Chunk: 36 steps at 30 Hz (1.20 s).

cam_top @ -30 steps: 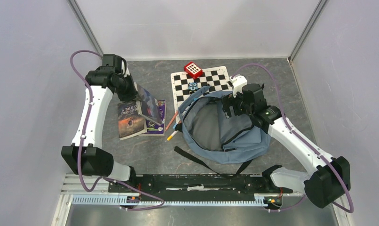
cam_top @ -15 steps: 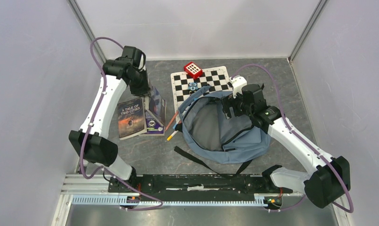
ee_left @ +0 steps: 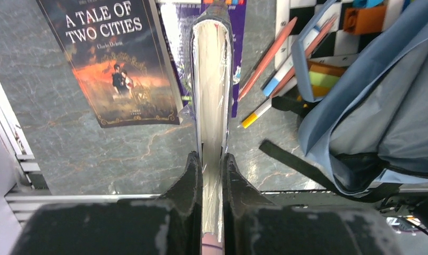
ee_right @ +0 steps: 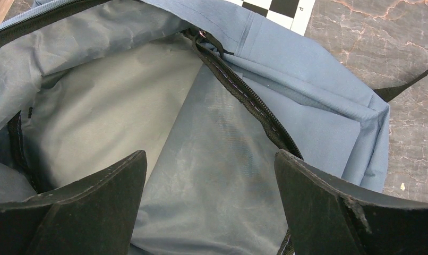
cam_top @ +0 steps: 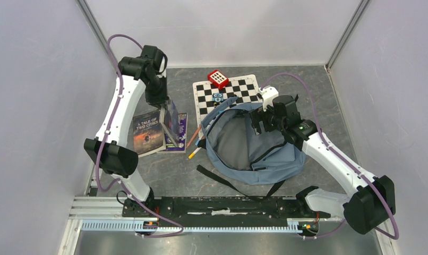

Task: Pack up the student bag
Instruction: Pick up the book from the center of the board.

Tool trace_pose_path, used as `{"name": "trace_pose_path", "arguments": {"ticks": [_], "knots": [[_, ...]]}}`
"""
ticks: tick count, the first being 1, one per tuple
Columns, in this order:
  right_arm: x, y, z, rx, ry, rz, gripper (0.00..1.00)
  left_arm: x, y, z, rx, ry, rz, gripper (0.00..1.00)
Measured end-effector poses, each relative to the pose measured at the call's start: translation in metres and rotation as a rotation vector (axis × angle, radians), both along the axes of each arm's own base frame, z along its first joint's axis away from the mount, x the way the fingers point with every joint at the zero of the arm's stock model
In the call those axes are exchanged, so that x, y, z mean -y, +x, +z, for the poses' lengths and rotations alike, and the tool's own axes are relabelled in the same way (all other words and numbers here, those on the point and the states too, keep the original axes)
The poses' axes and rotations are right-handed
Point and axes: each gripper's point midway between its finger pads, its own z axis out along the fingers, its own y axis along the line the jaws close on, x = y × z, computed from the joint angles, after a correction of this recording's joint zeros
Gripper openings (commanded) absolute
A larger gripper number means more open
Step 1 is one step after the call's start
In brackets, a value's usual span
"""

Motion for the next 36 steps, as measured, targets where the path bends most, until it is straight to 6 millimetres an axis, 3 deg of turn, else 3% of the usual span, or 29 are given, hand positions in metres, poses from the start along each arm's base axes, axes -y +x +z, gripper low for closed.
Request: {"name": "trace_pose_path", "arguments": {"ticks": [5, 11, 15, 17, 23, 29, 33, 36], "knots": [[0.0, -0.001, -0.001, -0.003, -0.001, 0.001, 0.94, 0.0, -0.007, -0.021, -0.048, 0.026, -0.008, 0.12], [0.0, -0.001, -0.001, -0.004, 0.001, 0.003, 0.94, 0.001, -0.007, -0.026, 0.014, 0.01, -0.007, 0.46], [0.0, -0.001, -0.001, -0.004, 0.001, 0.003, 0.94, 0.003, -0.009, -0.046, -0.015, 0.002, 0.005, 0.53], [0.0, -0.001, -0.001, -0.004, 0.0, 0.003, 0.94, 0.004, -0.01, -0.053, -0.027, -0.004, 0.007, 0.48], [0.001, 0.0, -0.001, -0.001, -0.005, -0.005, 0.97, 0.006, -0.007, -0.057, -0.022, -0.015, 0.022, 0.03], [0.016, 0.001, -0.006, -0.006, -0.058, -0.07, 0.98, 0.008, -0.003, -0.044, 0.042, -0.042, 0.043, 0.02], [0.031, -0.003, -0.012, -0.029, -0.114, -0.122, 0.98, 0.019, 0.0, -0.014, 0.158, -0.134, 0.05, 0.02], [0.043, -0.006, -0.015, -0.05, -0.136, -0.162, 0.98, 0.037, 0.001, 0.018, 0.259, -0.271, 0.045, 0.02]]}}
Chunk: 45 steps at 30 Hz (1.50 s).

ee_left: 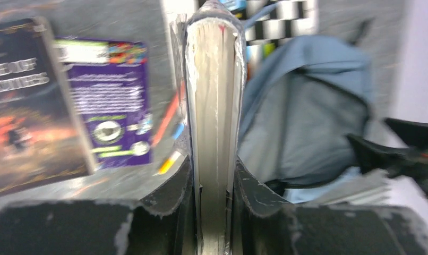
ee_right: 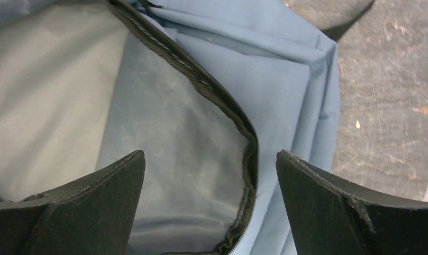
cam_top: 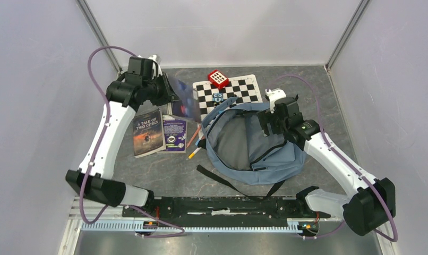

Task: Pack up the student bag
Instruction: Pick up the book from the center of the board, then place the book in the student bag.

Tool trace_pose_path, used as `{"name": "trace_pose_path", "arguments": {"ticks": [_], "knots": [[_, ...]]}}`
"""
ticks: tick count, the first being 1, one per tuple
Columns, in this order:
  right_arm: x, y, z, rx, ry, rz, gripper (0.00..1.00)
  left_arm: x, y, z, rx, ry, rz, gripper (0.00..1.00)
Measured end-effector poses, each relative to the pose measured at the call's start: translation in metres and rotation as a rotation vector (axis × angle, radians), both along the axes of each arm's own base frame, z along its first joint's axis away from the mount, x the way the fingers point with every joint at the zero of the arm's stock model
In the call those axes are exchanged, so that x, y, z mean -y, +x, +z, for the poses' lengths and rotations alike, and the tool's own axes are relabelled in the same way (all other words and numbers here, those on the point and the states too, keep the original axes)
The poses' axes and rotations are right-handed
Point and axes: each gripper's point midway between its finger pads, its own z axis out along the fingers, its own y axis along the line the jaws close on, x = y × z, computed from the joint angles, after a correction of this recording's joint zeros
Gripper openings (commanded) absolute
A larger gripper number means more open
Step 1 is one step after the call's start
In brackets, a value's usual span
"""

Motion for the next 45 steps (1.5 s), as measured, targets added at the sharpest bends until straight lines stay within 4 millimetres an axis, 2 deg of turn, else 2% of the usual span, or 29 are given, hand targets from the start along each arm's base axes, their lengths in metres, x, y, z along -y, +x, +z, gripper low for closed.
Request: {"name": "trace_pose_path", "arguments": {"ticks": [3, 6, 9, 12, 16, 18, 19, 26, 28, 30, 35, 38, 41, 45], "knots": [[0.015, -0.003, -0.001, -0.018, -0.006, -0.057, 0.98, 0.025, 0.002, 0.027, 0.097, -0.171, -0.015, 0.02], [0.028, -0.006, 0.001, -0.018, 0.014, -0.114, 0.98, 0.05, -0.002, 0.034, 0.126, -0.292, -0.045, 0.02], [0.039, -0.013, -0.002, -0.018, 0.047, -0.169, 0.98, 0.076, -0.009, 0.027, 0.096, -0.368, -0.088, 0.02], [0.046, -0.021, -0.016, -0.047, 0.075, -0.208, 0.98, 0.095, -0.016, 0.015, 0.059, -0.415, -0.12, 0.02], [0.047, -0.031, -0.042, -0.103, 0.111, -0.228, 0.98, 0.115, -0.021, -0.005, 0.014, -0.474, -0.138, 0.02], [0.046, -0.031, -0.047, -0.111, 0.129, -0.237, 0.95, 0.121, -0.025, -0.018, -0.013, -0.491, -0.138, 0.02], [0.044, -0.029, -0.048, -0.109, 0.142, -0.241, 0.91, 0.123, -0.027, -0.023, -0.023, -0.495, -0.139, 0.02], [0.035, -0.012, -0.052, -0.115, 0.238, -0.246, 0.2, 0.129, -0.035, -0.068, -0.084, -0.503, -0.118, 0.02], [0.034, -0.011, -0.052, -0.128, 0.242, -0.25, 0.08, 0.126, -0.038, -0.08, -0.103, -0.486, -0.106, 0.02], [0.034, -0.007, -0.045, -0.123, 0.241, -0.251, 0.0, 0.125, -0.038, -0.086, -0.108, -0.478, -0.098, 0.02], [0.034, 0.01, 0.001, -0.035, 0.236, -0.228, 0.0, 0.13, -0.036, -0.093, -0.091, -0.489, -0.107, 0.02], [0.036, 0.013, 0.025, 0.016, 0.231, -0.217, 0.0, 0.138, -0.032, -0.096, -0.085, -0.502, -0.118, 0.02], [0.036, 0.014, 0.042, 0.047, 0.239, -0.216, 0.0, 0.148, -0.03, -0.102, -0.084, -0.524, -0.131, 0.02], [0.036, 0.012, 0.049, 0.059, 0.259, -0.224, 0.0, 0.16, -0.029, -0.109, -0.091, -0.561, -0.134, 0.02]]}}
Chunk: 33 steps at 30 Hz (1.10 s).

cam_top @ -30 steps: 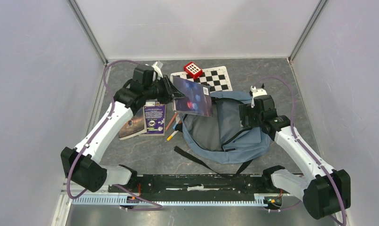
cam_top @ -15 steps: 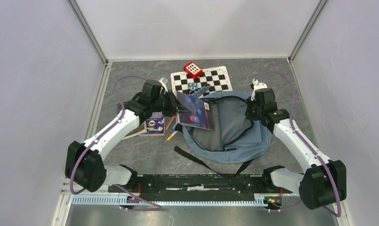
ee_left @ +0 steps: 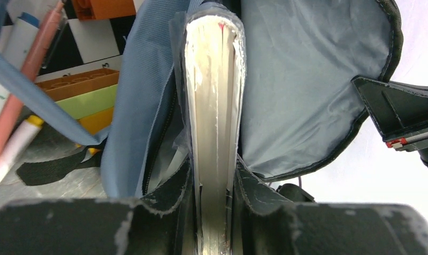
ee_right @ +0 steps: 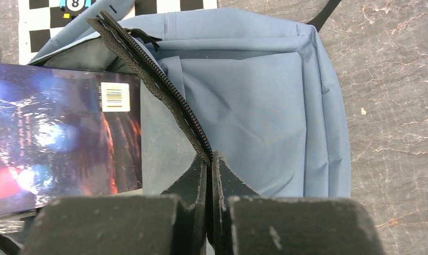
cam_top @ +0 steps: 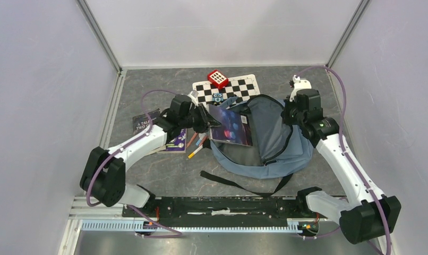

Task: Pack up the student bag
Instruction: Place the book in the student bag.

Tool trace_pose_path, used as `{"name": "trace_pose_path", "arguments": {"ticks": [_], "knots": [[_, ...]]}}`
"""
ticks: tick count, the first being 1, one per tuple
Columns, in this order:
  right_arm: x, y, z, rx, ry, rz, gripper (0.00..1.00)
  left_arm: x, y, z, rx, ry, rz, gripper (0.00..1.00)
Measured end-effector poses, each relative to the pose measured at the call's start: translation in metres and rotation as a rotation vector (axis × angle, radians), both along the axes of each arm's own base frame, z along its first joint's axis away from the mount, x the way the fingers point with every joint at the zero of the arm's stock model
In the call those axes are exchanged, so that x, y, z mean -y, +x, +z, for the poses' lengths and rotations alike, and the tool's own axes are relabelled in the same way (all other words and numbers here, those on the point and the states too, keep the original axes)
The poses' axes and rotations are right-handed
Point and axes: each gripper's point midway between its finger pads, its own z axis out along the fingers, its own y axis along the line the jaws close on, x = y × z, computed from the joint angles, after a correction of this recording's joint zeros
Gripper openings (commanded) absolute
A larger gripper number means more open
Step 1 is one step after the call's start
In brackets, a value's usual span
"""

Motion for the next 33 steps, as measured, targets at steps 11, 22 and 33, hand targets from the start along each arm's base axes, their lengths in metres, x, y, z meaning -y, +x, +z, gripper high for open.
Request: {"name": "trace_pose_path", "arguments": {"ticks": [11, 22, 33], "knots": [[-0.007, 0.003, 0.019, 0.031, 0.063, -0.008, 0.0, 0.034, 0.007, 0.003, 0.007, -0.133, -0.005, 0.02], [-0.012, 0.004, 0.023, 0.038, 0.097, -0.003, 0.0, 0.066, 0.004, -0.031, -0.007, -0.153, -0.043, 0.02], [-0.02, 0.014, 0.026, 0.061, 0.125, 0.015, 0.0, 0.122, 0.004, -0.045, 0.006, -0.166, -0.086, 0.14]]}}
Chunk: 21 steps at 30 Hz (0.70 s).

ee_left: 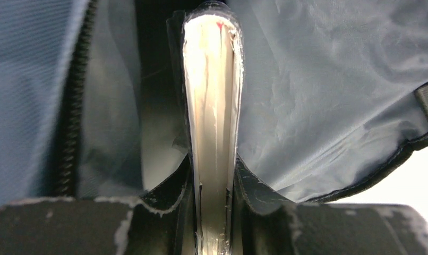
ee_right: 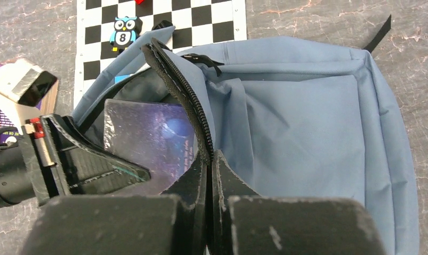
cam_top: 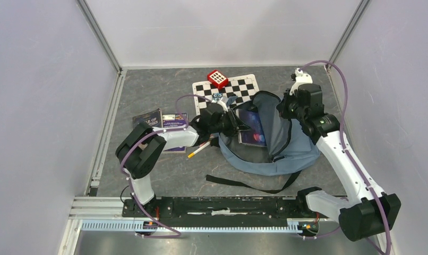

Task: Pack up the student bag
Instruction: Place the book in the student bag.

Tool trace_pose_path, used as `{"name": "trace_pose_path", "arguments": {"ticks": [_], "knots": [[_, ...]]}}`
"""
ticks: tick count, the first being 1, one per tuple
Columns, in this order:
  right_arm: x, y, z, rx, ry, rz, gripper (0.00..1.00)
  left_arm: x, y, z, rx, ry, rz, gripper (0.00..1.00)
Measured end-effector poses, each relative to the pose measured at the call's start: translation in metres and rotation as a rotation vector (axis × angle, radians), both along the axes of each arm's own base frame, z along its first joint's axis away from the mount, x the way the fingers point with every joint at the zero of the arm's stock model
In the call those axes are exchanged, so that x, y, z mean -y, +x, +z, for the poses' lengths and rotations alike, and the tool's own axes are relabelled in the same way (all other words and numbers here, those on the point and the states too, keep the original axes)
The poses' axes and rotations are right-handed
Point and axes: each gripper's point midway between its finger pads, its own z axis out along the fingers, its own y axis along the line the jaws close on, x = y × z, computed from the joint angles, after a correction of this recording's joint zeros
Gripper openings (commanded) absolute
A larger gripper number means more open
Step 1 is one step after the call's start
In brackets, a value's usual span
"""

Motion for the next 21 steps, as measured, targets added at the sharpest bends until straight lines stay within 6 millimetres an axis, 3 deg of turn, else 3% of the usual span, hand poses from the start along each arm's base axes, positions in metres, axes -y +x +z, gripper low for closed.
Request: {"name": "trace_pose_path", "arguments": {"ticks": [2, 6, 8, 14, 21], "knots": [[-0.001, 0.002, 0.001, 0.006, 0.004, 0.004, 0.0, 0.008, 0.0, 0.001, -0.003, 0.019, -0.004, 0.24], [-0.003, 0.006, 0.002, 0.018, 0.009, 0.007, 0.0, 0.014, 0.003, 0.005, 0.002, 0.08, -0.005, 0.6], [-0.004, 0.007, 0.001, 0.015, 0.01, 0.01, 0.0, 0.014, 0.004, 0.003, 0.007, 0.121, -0.01, 0.71], [-0.005, 0.008, -0.003, 0.005, 0.009, 0.012, 0.0, -0.001, 0.009, -0.012, 0.005, 0.282, -0.002, 0.95], [-0.005, 0.009, -0.003, 0.006, 0.009, 0.012, 0.0, -0.005, 0.01, -0.016, -0.006, 0.363, -0.025, 0.98]]}}
